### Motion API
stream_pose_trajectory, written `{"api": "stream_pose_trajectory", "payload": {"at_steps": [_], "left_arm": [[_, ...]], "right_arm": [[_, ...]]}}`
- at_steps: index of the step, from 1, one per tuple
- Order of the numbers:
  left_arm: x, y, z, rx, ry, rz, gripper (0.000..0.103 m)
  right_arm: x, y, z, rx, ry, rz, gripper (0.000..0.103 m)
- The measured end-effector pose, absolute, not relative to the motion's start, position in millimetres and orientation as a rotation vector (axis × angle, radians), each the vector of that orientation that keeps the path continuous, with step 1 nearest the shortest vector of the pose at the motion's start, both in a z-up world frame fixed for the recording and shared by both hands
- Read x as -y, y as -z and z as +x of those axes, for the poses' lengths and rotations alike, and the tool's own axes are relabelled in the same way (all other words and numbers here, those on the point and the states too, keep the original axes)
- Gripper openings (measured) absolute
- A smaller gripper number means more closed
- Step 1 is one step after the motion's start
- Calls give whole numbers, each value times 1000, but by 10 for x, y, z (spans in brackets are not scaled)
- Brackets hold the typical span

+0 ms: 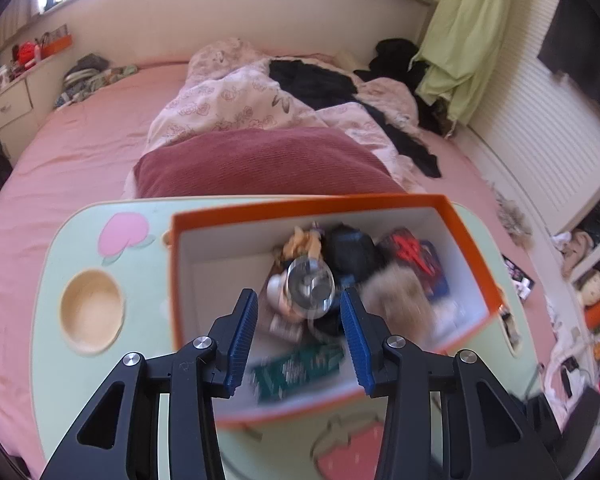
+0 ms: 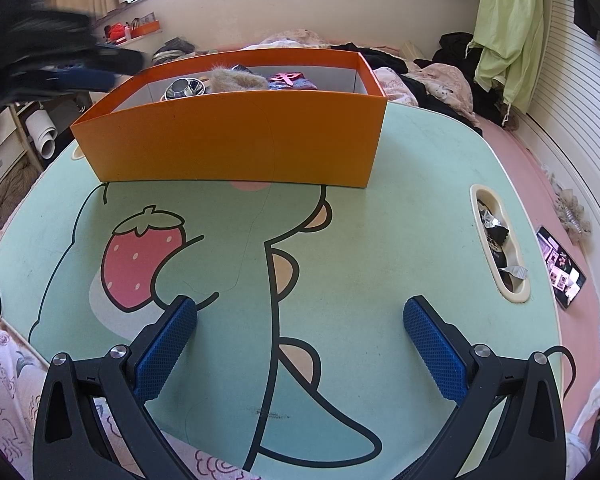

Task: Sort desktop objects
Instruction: 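Grasp the silver cup in the orange box with the left gripper, place it on the table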

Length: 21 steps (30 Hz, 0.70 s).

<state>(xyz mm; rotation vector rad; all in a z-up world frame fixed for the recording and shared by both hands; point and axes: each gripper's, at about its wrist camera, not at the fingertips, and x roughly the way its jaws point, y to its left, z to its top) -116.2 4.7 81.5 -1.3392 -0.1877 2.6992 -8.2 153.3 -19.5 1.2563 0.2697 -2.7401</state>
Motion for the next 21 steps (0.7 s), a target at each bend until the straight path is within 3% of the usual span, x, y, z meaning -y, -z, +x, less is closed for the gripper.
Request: {"api": "stream_pose_trajectory", "payload": {"at_steps": [6, 10, 21], "left_arm": [[-258, -675, -1353, 82, -2713, -1390, 42], [-260, -573, -1391, -33, -2716, -1426, 31], [6, -1198, -933, 186, -2747, -1067, 27]], "right_arm": [[-1509, 194, -90, -269, 2741, 1254, 103], [-1513, 193, -93, -269, 2742, 1254, 103], [-1511, 193, -87, -269, 2742, 1253, 103]]}}
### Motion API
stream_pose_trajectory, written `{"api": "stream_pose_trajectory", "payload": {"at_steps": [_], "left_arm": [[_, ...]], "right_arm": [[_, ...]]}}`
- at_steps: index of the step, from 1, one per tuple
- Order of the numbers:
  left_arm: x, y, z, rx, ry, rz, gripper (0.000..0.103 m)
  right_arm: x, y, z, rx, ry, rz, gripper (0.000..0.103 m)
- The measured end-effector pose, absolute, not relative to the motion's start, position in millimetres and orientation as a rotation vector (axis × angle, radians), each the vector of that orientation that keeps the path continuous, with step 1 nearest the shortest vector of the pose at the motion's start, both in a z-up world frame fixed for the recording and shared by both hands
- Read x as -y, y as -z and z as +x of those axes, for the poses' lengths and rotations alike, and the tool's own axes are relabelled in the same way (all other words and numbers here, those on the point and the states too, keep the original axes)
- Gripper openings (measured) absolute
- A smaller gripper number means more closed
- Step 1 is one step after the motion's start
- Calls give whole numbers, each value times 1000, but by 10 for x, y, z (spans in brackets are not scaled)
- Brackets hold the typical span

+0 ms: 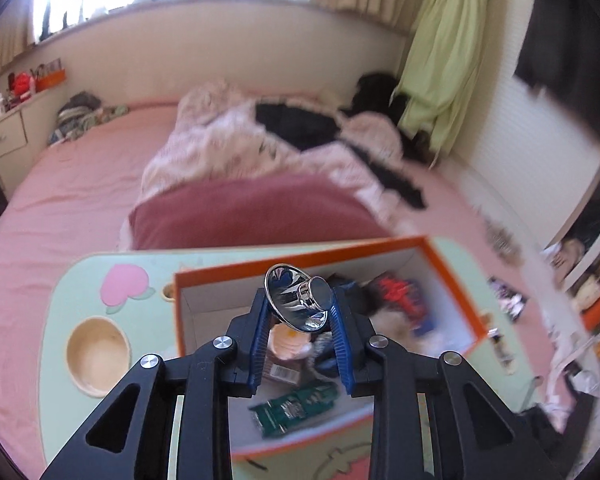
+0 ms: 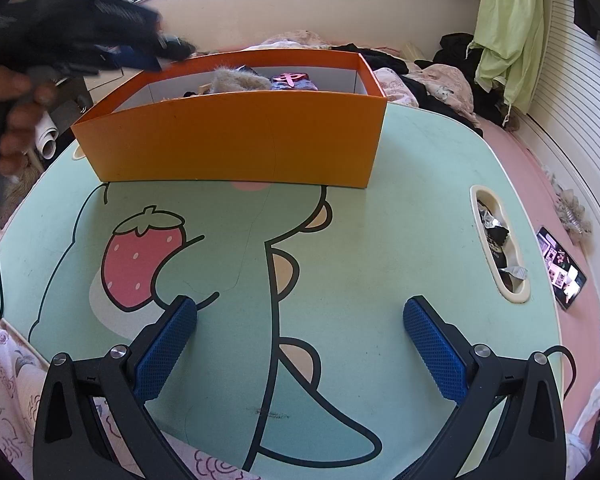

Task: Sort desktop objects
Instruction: 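Grasp the silver cup in the orange box with the left gripper, place it on the table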

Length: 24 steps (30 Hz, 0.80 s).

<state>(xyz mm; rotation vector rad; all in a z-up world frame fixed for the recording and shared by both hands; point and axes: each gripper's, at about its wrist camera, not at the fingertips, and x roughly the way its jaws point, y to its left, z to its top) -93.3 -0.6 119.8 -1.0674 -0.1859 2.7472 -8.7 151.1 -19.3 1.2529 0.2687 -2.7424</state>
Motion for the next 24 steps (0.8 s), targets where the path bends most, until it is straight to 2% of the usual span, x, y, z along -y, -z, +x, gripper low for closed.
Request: {"api": "stream_pose_trajectory", "payload": {"at_steps": [4, 8, 12, 15, 17, 18, 19, 22, 24], "left_arm": [[-69, -1247, -466, 101, -2754, -997, 28], [-175, -822, -4, 4, -2747, -1032, 28], [-195, -380, -55, 46, -2670, -1184, 28], [-162, -380, -134, 80, -2670, -1192, 29], [-128, -426, -124, 88, -2710, -1177, 54], [-124, -431, -70, 102, -2727, -1157, 75], [-92, -433, -21, 125, -2739, -1131, 85], [-9, -426, 105, 155, -2738, -1121, 86], [-22, -356, 184, 76, -2734, -1176, 87]], "right_arm": [[-1513, 192, -87, -269, 2743, 1253, 103], [-1515, 190, -87, -269, 2743, 1252, 103], [-1517, 190, -87, -269, 2743, 1252, 103], [-1518, 189, -88, -269, 2743, 1252, 103], [-1516, 187, -86, -269, 2743, 1253, 103], [-1518, 187, -87, -269, 2743, 1253, 103], [-1520, 188, -88, -269, 2743, 1253, 103], [-1519, 186, -87, -269, 2743, 1253, 103], [-1518, 185, -86, -269, 2743, 1252, 103]]}}
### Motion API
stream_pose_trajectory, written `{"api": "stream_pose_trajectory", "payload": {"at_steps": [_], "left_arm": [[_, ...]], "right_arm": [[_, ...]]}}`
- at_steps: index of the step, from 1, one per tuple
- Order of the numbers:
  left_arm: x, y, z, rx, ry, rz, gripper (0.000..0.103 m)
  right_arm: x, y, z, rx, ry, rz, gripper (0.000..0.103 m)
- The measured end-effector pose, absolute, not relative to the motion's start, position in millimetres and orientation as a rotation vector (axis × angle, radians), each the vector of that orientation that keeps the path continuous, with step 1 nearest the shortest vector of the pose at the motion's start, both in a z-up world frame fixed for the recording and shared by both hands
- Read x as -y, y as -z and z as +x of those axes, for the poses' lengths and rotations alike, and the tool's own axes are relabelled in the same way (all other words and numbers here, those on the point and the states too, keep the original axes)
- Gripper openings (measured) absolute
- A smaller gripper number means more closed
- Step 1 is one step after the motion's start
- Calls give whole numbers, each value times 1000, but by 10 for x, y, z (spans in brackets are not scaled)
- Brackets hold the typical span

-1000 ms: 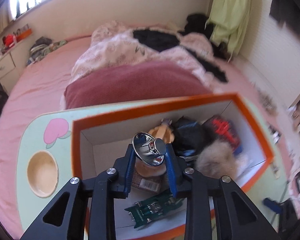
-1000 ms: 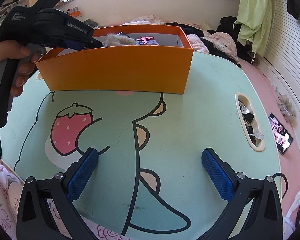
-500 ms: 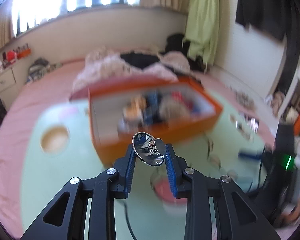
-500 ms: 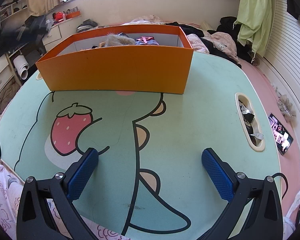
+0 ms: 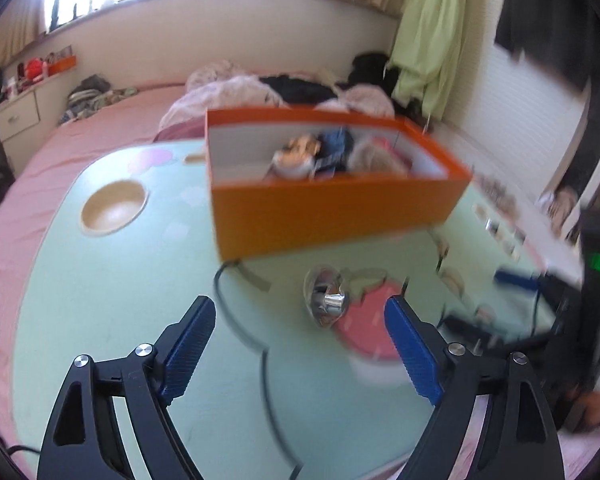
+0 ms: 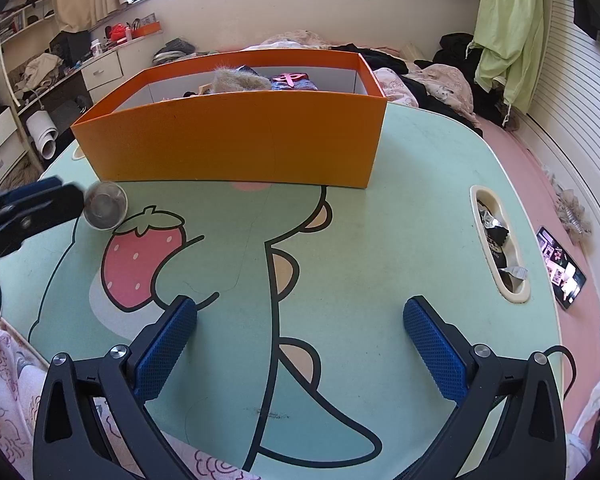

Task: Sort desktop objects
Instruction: 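Grasp the silver cup in the orange box with the left gripper, place it on the table, then reach into the orange box and grasp the fluffy fur ball with the right gripper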

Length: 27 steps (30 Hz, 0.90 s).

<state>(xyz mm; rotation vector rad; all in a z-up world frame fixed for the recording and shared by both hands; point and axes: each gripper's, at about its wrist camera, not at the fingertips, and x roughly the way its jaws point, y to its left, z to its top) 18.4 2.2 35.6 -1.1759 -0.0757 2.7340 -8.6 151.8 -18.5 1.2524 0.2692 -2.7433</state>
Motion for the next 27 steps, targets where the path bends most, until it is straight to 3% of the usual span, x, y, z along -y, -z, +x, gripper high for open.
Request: {"api": "stream_pose_trajectory", "payload": {"at_steps": [4, 5, 11, 25, 26, 27], "left_arm": [[-180, -94, 357, -184, -2732, -1237, 102], [-200, -87, 391, -195, -2740, -1215, 103], [-103, -70, 324, -111, -2755, -1243, 103], [-126, -70, 334, -107, -2762, -1234, 103], [-125, -68, 334, -105, -2762, -1233, 103], [-126, -66, 334, -105, -2762, -1232, 103]], "right_arm": [[-1518, 183, -85, -269, 2743, 1253, 103], [-1518, 182, -85, -271, 2744, 1254, 103], [-1541, 179, -90, -267, 2744, 1253, 103], [-1515, 183, -116, -284, 2715, 1267, 102], [-1500, 177, -108, -285, 2708, 1256, 97], [-1476, 162, -99, -289, 2708, 1238, 81]]}}
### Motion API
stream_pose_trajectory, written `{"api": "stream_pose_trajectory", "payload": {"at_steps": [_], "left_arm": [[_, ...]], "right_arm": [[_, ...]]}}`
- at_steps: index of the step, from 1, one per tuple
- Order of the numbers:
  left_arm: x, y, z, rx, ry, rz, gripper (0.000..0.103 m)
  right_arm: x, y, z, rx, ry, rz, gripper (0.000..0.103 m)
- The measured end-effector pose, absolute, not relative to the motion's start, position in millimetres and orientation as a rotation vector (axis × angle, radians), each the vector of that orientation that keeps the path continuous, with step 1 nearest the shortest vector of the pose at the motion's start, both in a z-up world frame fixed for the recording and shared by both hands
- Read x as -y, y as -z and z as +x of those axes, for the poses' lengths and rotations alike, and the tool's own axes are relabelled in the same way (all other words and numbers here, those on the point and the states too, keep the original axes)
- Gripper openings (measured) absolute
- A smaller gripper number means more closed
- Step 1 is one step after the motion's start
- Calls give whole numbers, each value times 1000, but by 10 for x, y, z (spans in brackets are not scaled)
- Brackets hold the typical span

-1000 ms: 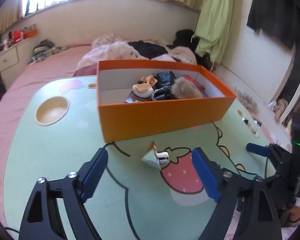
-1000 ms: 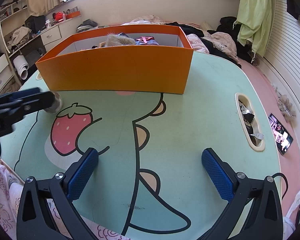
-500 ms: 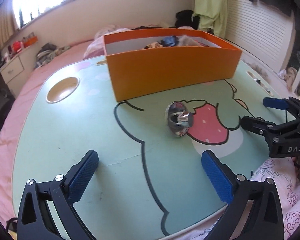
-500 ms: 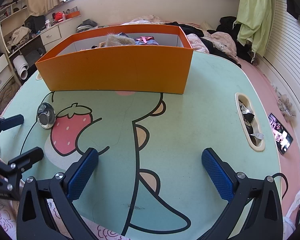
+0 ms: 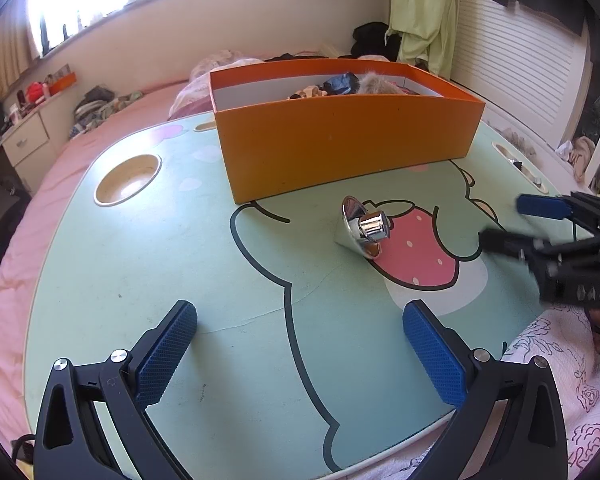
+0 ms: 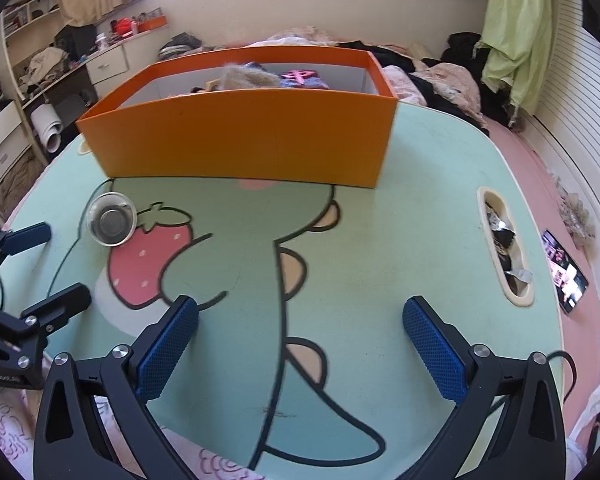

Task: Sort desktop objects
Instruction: 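Reach into the orange box and grasp the fluffy fur ball with the right gripper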

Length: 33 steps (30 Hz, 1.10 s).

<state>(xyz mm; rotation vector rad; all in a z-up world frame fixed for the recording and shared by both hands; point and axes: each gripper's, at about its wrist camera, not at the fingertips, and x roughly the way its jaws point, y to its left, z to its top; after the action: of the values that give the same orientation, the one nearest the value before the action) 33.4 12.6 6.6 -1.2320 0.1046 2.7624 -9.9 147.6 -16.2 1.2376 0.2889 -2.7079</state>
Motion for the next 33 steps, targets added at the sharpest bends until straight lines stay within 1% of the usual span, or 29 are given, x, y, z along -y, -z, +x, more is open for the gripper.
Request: {"api": "stream_pose_trajectory", "payload": {"at_steps": [1, 2, 3, 7, 9, 11, 14, 17, 19, 20, 21, 22, 23, 28, 33], "left_arm": [[-125, -64, 334, -104, -2762, -1231, 103], [-121, -62, 336, -104, -2762, -1230, 103], [-117, -61, 339, -104, -2762, -1230, 103], [-113, -64, 339, -104, -2762, -1230, 103], [-111, -63, 340, -104, -2762, -1230, 103], [-109, -64, 340, -104, -2762, -1230, 103], [-109, -65, 340, -104, -2762, -1229, 103], [-107, -65, 340, -104, -2762, -1229, 103], [-108, -63, 339, -103, -2762, -1229, 103], [-108, -64, 341, -104, -2763, -1229, 103], [-106, -65, 341, -103, -2763, -1228, 103], [-105, -66, 341, -103, -2762, -1229, 103], [-105, -65, 340, -103, -2762, -1229, 103], [-91, -63, 344, -104, -2762, -1228, 103], [-85, -61, 347, -105, -2762, -1228, 103]], "right_arm": [[-1441, 139, -93, -302, 2715, 1224, 72], [-1398, 88, -84, -316, 2726, 1209, 59], [-1352, 12, -72, -315, 2728, 1182, 56], [-1192, -445, -214, -197, 2661, 1086, 56], [-1137, -633, -423, -129, 2638, 1096, 56], [-1074, -705, -694, -113, 2611, 1168, 56], [-960, -598, -1102, -144, 2580, 1320, 56], [-938, -398, -1322, -199, 2594, 1421, 56], [-973, -250, -1445, -171, 2580, 1501, 56], [-998, -196, -1486, -151, 2570, 1531, 54], [-1014, -176, -1496, -141, 2571, 1531, 43], [-1026, -181, -1481, -135, 2584, 1510, 36], [-1048, -203, -1449, -122, 2593, 1492, 34], [-1141, -511, -1157, -7, 2589, 1334, 34], [-1226, -895, -640, 54, 2620, 1068, 34]]}}
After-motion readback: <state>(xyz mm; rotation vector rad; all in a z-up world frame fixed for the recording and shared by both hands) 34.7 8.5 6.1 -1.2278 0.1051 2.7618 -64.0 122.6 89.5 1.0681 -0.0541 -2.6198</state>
